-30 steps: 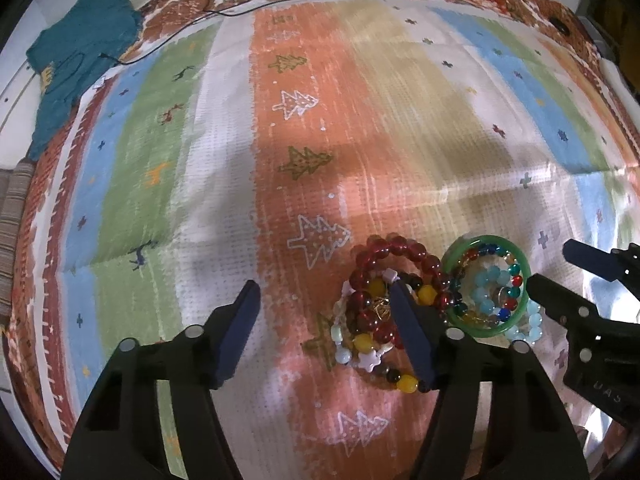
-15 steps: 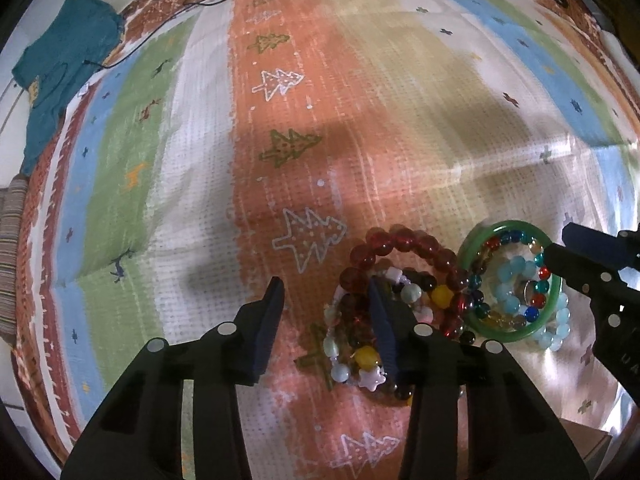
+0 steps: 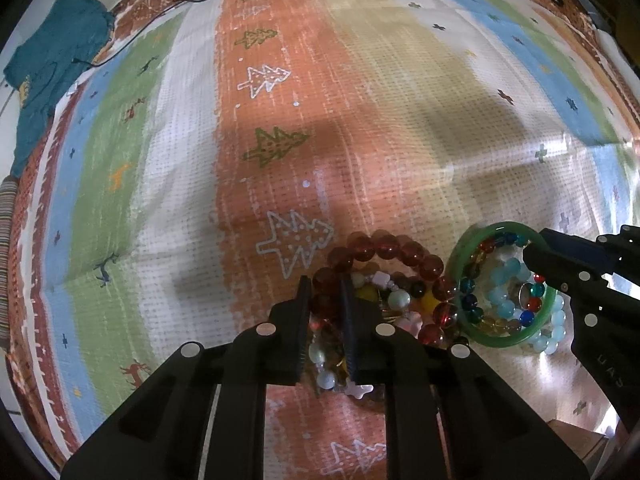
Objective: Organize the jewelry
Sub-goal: 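Close the left tool on the red bead bracelet while the right tool closes on the green jade bangle, then lift the red bracelet with the left tool while the right tool lifts the green bangle toward the tin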
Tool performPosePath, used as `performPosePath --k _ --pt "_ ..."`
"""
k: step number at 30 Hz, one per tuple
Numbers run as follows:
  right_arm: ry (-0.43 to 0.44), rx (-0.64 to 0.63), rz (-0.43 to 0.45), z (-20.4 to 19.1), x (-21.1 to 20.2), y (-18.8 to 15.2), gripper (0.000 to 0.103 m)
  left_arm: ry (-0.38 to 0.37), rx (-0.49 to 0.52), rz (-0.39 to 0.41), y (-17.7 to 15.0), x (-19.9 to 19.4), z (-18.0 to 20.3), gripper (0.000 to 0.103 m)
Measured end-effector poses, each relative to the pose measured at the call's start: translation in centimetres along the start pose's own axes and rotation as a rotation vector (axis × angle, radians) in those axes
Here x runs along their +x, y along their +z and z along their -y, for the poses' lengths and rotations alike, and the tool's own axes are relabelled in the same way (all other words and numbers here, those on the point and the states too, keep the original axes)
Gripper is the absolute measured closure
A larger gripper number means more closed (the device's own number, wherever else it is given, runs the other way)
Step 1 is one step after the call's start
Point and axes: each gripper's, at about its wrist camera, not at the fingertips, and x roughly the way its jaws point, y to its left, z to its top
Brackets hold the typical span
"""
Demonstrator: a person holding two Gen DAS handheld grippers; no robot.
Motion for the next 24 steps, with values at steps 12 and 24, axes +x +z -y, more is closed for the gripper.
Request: performPosePath --k 12,24 --pt "-0.023 -0.029 0.031 -0.3 -1.1 -0.4 0.094 0.016 -0.009 0.014 -0.2 -1.1 -0.2 0.09" --pt "-0.04 -0.012 0.091 0.1 -3.9 -1.3 0.094 0.007 -0.023 0.074 -1.0 -4.8 0.9 0.09"
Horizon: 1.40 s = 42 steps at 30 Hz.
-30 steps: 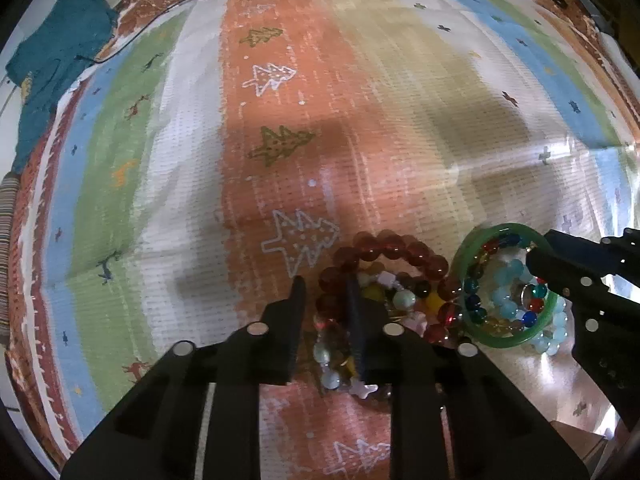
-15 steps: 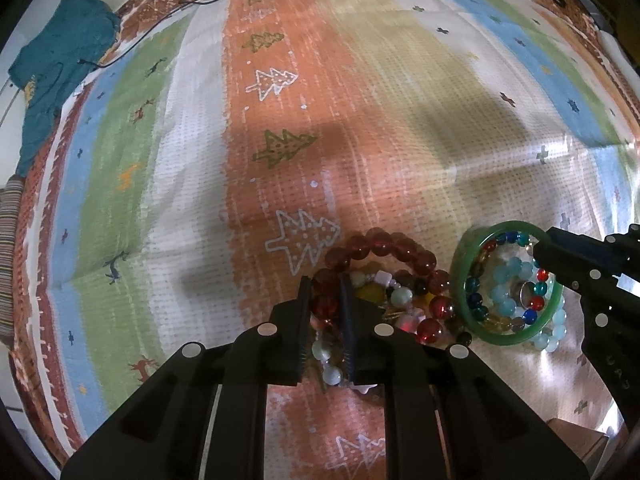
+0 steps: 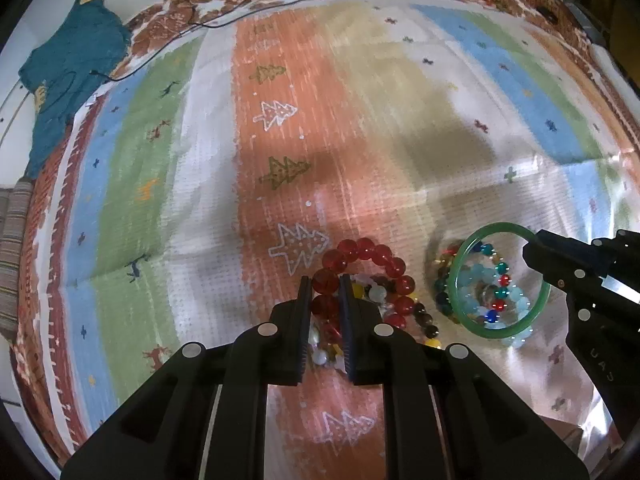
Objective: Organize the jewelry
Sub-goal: 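Lift the red bracelet with the left tool while the right tool lifts the green bangle toward the tin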
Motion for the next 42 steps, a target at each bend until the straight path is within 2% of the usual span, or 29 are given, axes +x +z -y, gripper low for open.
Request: performPosePath --k 21,42 --pt "-0.002 -0.02 0.128 -0.1 -6.5 -2.5 0.094 -0.046 -0.055 0.109 -2.0 -6.6 -0.8 0.09" --pt "0.014 -0.018 0.182 -0.2 -9.7 -5.0 0.094 -0.076 -0.054 0.164 -4.7 -10.3 -0.2 0.09"
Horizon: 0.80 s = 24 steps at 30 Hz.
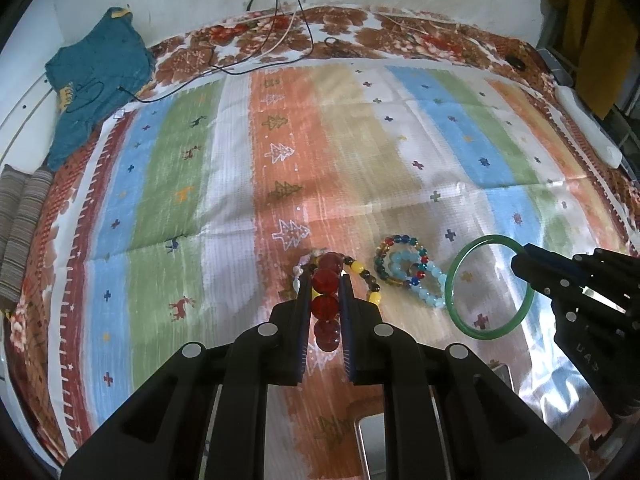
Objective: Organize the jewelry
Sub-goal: 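Lift the red bracelet with the left tool while the right tool lifts the green bangle toward the tin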
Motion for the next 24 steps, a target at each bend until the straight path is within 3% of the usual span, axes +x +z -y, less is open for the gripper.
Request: performPosePath --k 24 --pt "0.025 -0.033 0.05 -1.8 -4.1 -3.4 0.094 -0.091 0.017 0.111 -4.4 -6.6 1.9 0.09"
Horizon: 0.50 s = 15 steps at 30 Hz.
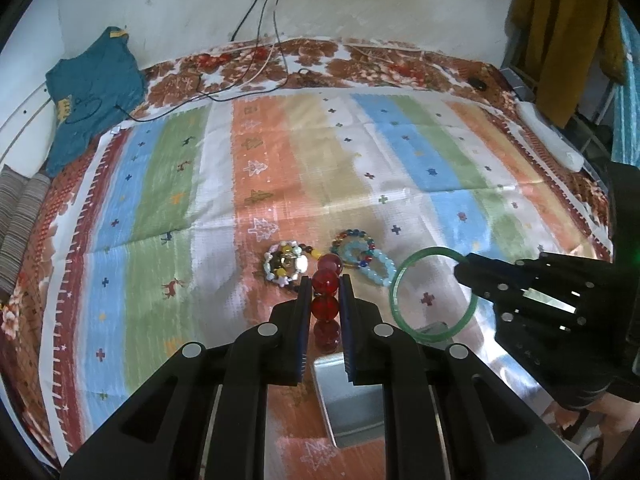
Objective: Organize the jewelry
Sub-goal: 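Lift the red bracelet with the left tool while the right tool lifts the green bangle toward the tin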
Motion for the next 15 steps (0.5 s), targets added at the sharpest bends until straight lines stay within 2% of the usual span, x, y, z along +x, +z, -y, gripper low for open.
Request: performPosePath --k 15 --pt "0.014 -0.015 0.018 -1.0 -2.1 -2.2 0.094 -0.027 0.028 0.024 -2.4 -2.0 1.6 0.09"
